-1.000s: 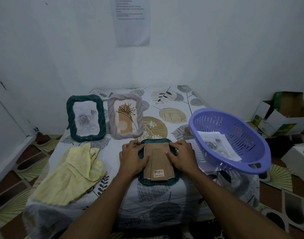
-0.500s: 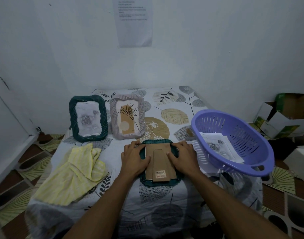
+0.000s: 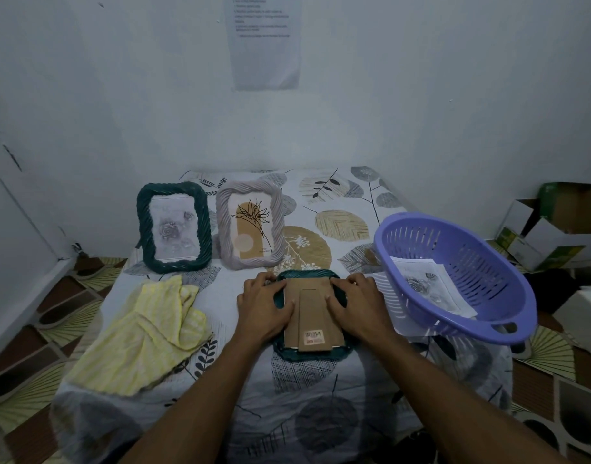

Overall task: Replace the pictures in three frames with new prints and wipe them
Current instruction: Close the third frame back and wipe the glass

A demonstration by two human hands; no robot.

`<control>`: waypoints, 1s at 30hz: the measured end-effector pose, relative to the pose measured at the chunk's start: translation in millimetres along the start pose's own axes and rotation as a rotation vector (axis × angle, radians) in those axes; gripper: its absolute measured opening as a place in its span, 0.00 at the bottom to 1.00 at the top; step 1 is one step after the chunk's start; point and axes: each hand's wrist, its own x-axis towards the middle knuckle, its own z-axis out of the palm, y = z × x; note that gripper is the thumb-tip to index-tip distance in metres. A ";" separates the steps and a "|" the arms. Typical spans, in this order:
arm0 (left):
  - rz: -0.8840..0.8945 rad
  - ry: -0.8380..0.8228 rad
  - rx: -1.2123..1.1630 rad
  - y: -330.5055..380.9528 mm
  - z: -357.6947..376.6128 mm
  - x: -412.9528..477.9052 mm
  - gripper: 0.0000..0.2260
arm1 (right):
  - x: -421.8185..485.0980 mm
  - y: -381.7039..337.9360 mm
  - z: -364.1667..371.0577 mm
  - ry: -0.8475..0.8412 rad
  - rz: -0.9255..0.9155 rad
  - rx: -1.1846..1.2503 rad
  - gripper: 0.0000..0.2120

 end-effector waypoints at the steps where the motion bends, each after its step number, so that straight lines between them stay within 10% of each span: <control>1: 0.004 0.002 0.000 0.2 0.0 0.1 0.21 | 0.4 -0.9 -0.7 -0.009 -0.003 -0.008 0.23; 14: 0.168 0.064 -0.055 -7.7 -13.8 -47.5 0.08 | -56.8 1.3 -15.2 0.033 -0.047 0.140 0.09; 30: 0.138 0.036 -0.003 2.5 -10.2 -81.8 0.14 | -105.0 -6.8 -5.8 0.269 0.028 0.274 0.08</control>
